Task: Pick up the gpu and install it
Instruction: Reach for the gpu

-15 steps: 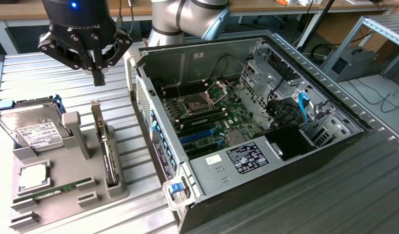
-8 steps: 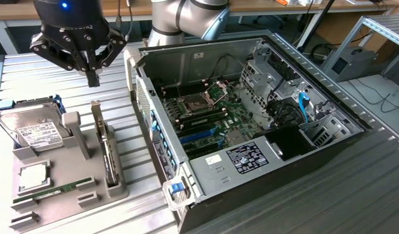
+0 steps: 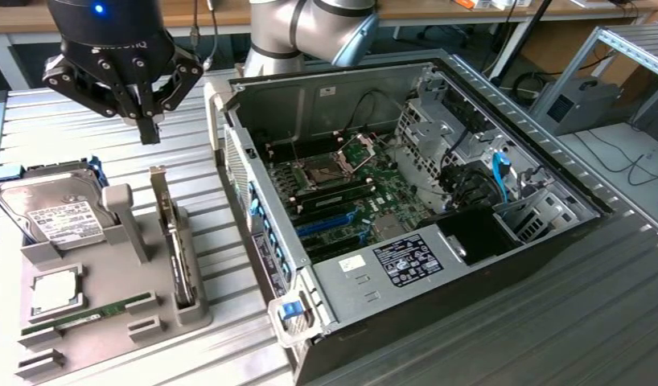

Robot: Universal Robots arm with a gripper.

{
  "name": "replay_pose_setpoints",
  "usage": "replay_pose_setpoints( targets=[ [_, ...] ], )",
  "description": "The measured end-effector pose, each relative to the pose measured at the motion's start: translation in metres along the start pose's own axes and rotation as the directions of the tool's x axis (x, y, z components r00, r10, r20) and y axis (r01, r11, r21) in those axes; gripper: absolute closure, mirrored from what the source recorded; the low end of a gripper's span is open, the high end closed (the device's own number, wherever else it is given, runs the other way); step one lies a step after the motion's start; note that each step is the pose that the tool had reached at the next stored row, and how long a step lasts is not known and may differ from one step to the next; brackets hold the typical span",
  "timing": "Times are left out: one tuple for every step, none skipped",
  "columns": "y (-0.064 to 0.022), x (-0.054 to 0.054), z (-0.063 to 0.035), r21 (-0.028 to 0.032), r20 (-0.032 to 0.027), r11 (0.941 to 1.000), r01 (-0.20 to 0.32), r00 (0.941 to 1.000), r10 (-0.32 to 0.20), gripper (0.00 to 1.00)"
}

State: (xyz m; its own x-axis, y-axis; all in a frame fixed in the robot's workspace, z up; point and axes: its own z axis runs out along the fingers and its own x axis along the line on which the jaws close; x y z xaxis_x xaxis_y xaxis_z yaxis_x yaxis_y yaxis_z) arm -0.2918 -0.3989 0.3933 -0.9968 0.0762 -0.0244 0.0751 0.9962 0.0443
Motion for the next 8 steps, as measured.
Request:
replay_pose_setpoints(
  targets=[
    [0.0,0.0003,0.0,-0.0001,0.0,1.0,0.0,1.0,0.0,0.89],
    [-0.0001,0.001,0.0,-0.0001,0.0001,1.0,0.0,1.0,0.0,0.89],
    [-0.0001,0.0019,0.0,-0.0001,0.0001,1.0,0.0,1.0,0.0,0.89],
    [-0.0002,0.0027,-0.0001,0.0,0.0,1.0,0.0,1.0,0.0,0.89],
    [-0.0003,0.0034,0.0,-0.0001,0.0001,1.0,0.0,1.0,0.0,0.89],
    [-0.0003,0.0037,-0.0001,-0.0001,0.0001,1.0,0.0,1.0,0.0,0.89],
    [-0.0003,0.0043,-0.0001,0.0,0.0,1.0,0.0,1.0,0.0,0.89],
    [-0.0004,0.005,-0.0001,-0.0001,0.0001,1.0,0.0,1.0,0.0,0.89]
  ],
)
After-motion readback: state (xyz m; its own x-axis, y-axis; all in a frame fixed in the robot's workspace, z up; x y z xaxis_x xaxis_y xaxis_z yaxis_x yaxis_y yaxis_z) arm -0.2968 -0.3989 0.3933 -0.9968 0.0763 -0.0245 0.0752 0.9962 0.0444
